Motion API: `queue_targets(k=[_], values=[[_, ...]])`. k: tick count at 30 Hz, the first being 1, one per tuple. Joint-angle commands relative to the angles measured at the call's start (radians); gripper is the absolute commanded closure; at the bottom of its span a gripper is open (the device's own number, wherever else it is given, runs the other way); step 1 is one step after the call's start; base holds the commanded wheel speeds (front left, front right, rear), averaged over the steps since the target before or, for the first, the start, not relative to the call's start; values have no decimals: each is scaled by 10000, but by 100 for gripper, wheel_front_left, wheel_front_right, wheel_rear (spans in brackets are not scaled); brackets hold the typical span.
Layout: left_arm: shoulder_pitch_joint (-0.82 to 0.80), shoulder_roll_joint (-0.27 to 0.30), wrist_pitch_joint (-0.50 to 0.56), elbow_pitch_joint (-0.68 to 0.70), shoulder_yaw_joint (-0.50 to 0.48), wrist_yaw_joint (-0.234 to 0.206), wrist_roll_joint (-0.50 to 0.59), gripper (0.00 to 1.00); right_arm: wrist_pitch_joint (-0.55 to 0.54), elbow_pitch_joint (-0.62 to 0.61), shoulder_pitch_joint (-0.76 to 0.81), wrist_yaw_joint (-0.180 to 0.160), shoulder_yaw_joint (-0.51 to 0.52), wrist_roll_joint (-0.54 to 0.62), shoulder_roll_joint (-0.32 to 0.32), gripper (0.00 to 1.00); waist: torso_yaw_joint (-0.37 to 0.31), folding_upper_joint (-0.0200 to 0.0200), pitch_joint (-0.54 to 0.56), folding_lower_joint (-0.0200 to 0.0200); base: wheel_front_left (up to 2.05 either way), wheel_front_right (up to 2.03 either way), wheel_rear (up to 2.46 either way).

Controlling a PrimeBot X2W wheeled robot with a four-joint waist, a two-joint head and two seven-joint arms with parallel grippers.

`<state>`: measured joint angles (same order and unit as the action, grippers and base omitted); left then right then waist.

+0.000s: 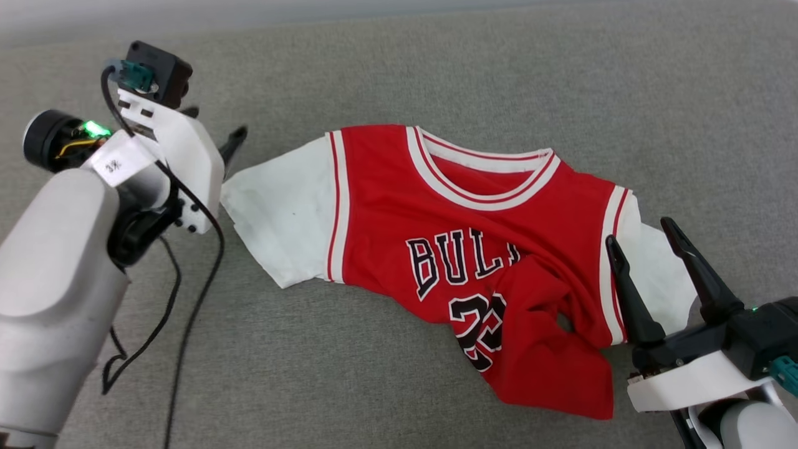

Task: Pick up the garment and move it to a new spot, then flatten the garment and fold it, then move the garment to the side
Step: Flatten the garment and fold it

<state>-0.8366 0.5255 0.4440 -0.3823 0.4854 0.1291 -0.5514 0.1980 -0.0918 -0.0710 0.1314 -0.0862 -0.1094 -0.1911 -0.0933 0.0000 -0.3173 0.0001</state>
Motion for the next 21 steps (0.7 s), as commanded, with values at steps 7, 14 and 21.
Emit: queue_targets(k=[7,14,21], values=[[-808,1055,2483,-669,1765,-2,-1628,0,254,276,-519,-14,-89,102,65,0,-450,0,-743,-1,0,0,0],[-1037,1470,3419,-891,3058,-1,-2485,0,396,443,-775,-15,-79,127,69,0,-574,0,-1018,-1,0,0,0],[-877,1640,3238,-869,4318,11,-3012,100,446,585,-905,-15,101,114,58,0,-525,0,-912,-1,0,0,0]])
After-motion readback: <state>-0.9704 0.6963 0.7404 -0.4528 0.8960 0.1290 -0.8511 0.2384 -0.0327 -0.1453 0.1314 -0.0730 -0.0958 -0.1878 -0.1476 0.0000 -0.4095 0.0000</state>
